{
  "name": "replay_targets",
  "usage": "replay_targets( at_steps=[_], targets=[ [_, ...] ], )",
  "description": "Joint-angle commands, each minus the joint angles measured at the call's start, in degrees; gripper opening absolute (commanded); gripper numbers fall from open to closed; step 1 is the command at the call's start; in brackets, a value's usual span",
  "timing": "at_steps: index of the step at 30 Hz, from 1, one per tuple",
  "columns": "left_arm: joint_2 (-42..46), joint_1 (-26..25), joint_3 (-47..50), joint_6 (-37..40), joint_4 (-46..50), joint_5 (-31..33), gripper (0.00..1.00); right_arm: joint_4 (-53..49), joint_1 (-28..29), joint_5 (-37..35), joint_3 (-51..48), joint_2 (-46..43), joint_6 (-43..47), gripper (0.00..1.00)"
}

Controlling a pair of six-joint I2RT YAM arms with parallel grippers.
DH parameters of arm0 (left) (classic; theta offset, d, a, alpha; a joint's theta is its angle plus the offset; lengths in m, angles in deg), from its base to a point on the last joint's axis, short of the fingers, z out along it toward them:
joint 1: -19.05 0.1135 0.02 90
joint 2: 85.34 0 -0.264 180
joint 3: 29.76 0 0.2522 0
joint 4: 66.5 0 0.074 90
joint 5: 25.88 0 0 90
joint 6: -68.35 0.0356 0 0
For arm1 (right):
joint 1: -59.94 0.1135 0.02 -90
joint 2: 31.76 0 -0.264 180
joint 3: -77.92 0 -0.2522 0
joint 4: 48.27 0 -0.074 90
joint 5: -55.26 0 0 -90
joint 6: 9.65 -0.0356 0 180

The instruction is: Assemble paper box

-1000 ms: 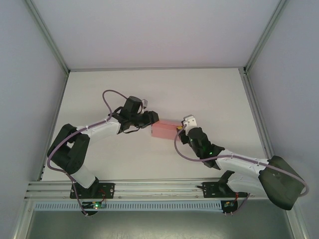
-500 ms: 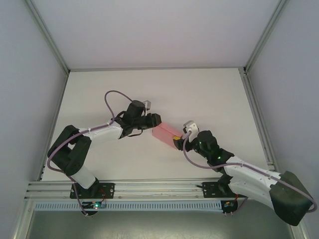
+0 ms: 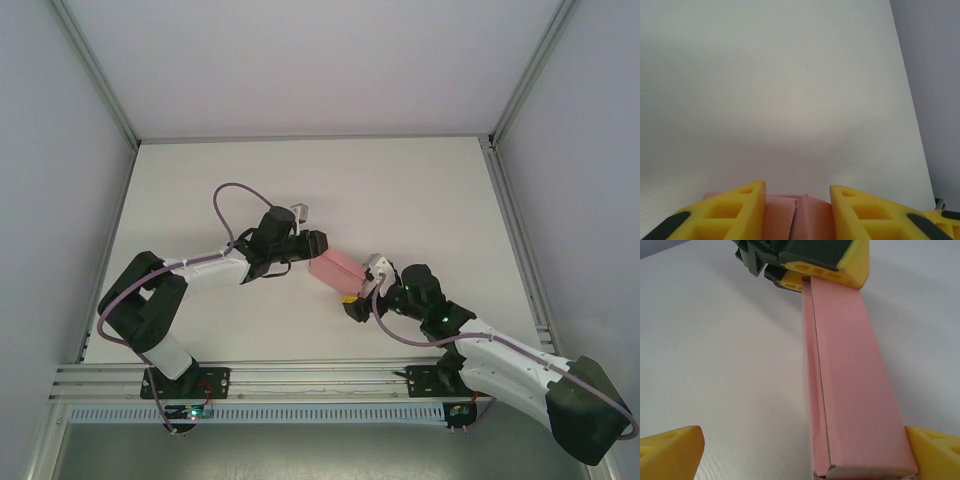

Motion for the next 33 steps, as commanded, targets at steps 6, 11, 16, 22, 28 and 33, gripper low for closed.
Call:
replay_targets(
  at_steps=[6, 11, 16, 22, 28, 33],
  targets=[
    [-6.42, -2.12, 3.58, 2.45, 15.58, 2.00, 0.32, -0.31, -4.61, -1.65, 7.21, -4.48, -5.08, 0.98],
    [-6.10, -2.14, 4.01, 2.57, 15.65, 2.00, 0.32, -0.68, -8.57, -2.68, 8.46, -3.04, -9.40, 0.98],
    [-5.76, -2.15, 5.18, 3.08, 14.44, 1.58, 0.32, -0.73, -12.31, -1.10, 7.19, 3.86, -14.46, 0.95],
    [-6.83, -2.24, 9.12, 2.65, 5.61, -0.66, 0.33, 3.64, -11.16, -6.31, 0.82, 9.11, -18.64, 0.88],
    [-9.51, -1.34, 12.45, 3.05, -2.36, -3.33, 0.29, 19.89, -6.95, -14.19, -11.12, 8.63, -18.84, 0.81],
    [-13.35, -0.75, 13.19, 3.20, -5.22, -5.82, 0.06, 14.30, -6.85, -10.90, -7.59, 9.72, -17.03, 0.74]
  ],
)
